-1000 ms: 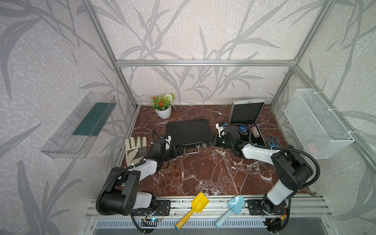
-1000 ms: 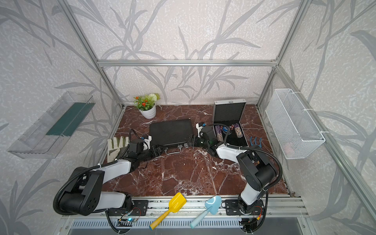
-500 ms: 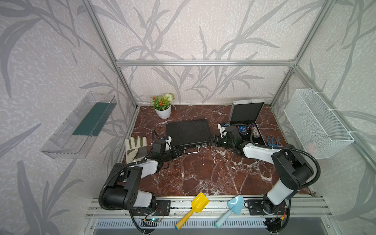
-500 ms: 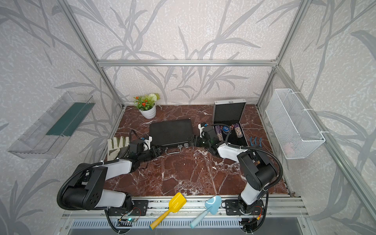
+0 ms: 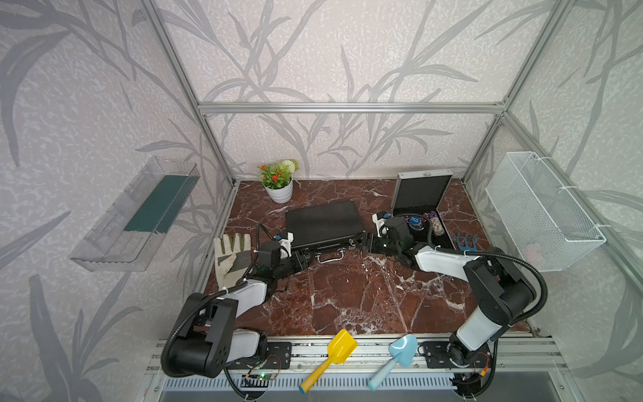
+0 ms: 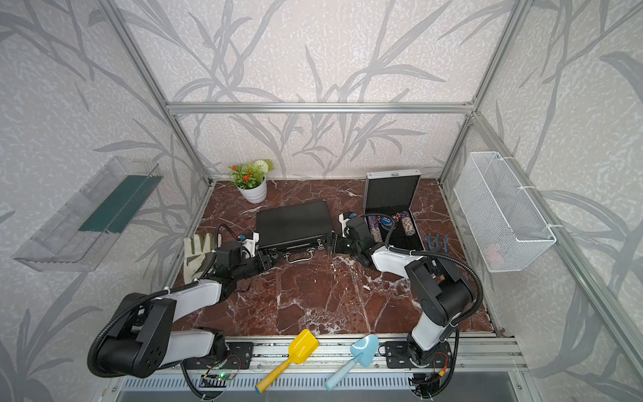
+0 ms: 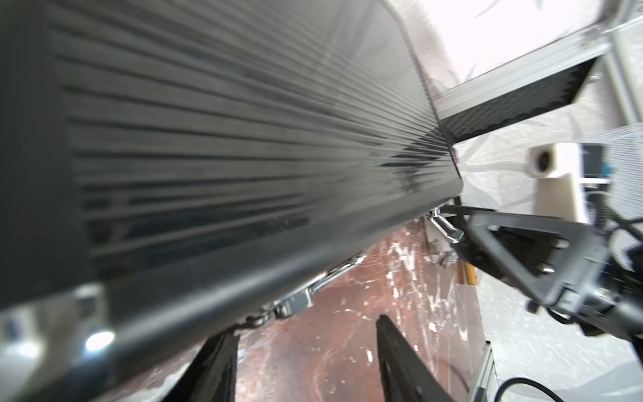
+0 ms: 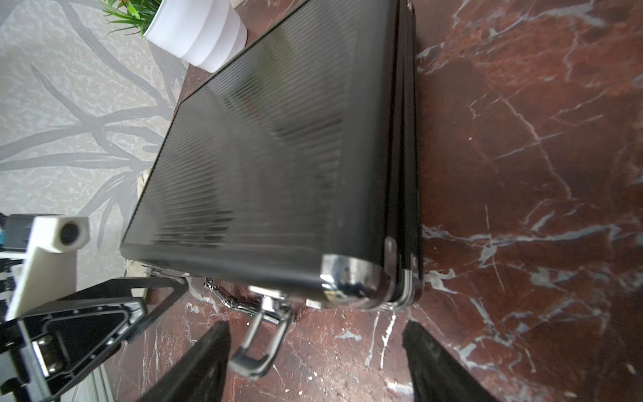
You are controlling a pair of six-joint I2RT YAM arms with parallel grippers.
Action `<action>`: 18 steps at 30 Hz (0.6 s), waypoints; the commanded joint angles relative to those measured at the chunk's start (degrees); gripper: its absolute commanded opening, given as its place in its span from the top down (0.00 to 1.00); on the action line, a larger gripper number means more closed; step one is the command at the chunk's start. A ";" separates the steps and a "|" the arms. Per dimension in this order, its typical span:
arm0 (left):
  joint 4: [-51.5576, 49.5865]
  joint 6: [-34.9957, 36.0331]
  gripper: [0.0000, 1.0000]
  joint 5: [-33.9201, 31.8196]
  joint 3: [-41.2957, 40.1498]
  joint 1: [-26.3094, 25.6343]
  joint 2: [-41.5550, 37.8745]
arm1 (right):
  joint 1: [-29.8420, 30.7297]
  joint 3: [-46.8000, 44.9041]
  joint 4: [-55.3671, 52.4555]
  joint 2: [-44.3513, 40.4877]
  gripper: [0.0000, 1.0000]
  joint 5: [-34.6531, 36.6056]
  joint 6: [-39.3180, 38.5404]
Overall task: Open the poker set cases
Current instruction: Open the fastener on the poker set case.
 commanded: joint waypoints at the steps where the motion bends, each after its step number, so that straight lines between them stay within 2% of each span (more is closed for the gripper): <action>1: 2.99 0.48 0.47 3.75 0.78 -0.39 -4.19 | -0.14 -0.75 0.74 -0.37 0.21 -0.16 -0.19; 13: -2.75 1.27 0.46 1.01 1.01 0.49 -7.62 | -0.55 -1.34 3.30 -1.71 0.20 0.15 -0.21; 18: -4.60 1.50 0.46 0.90 1.25 0.97 -9.24 | -2.83 -3.37 12.91 -0.37 0.19 -5.79 7.60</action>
